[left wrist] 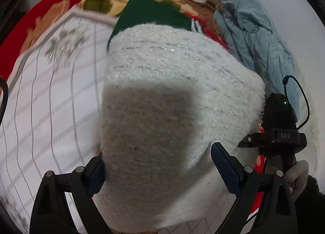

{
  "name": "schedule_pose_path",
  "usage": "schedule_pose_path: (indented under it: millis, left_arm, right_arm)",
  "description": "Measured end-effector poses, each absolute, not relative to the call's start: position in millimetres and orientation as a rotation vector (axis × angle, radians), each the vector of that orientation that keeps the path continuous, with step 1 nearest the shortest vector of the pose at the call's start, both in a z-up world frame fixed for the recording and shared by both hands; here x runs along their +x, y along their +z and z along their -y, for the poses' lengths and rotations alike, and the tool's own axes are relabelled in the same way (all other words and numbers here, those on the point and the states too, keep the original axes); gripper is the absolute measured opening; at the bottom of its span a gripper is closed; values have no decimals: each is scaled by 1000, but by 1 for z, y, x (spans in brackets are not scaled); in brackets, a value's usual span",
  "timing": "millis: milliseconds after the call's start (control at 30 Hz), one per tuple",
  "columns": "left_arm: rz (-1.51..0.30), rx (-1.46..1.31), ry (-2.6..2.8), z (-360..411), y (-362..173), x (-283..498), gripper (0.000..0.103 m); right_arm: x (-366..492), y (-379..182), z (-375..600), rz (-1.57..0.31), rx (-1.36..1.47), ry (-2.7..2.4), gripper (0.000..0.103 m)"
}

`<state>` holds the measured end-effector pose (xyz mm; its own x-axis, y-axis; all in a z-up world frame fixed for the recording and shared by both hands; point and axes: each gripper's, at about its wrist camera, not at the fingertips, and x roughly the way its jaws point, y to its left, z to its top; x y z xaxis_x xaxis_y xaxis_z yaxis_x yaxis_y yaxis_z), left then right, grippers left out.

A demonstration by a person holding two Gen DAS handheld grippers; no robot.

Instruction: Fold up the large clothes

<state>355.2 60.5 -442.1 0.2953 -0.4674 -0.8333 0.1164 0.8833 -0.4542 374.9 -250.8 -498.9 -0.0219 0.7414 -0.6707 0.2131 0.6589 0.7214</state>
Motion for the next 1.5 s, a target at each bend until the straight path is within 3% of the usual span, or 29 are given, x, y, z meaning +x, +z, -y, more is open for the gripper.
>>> schedule_pose_path:
  millis: [400, 600, 767, 900, 1067, 1233, 1500]
  left_arm:
    - [-1136, -306, -431, -34, -372, 530, 94]
    - [-1221, -297, -369, -23, -429, 656, 94]
    - [-1306, -220, -317, -18, -487, 704, 94]
    - [-1295, -192, -343, -24, -481, 702, 94]
    - [-1200, -150, -246, -43, -453, 679, 94]
    - [-1117, -77, -125, -51, -423, 636, 97]
    - [-1021, -20, -63, -39, -356, 551, 99]
  right_arm:
    - [555, -413, 295, -1499, 782, 446, 66]
    - [684, -446, 304, -1587, 720, 365, 65]
    - [739, -498, 303, -1682, 625, 245, 65]
    - [738, -495, 314, -1686, 594, 248, 70]
    - [695, -429, 303, -1544, 321, 80, 100]
    - [624, -384, 299, -1405, 112, -122, 103]
    - [532, -322, 237, -1281, 20, -224, 103]
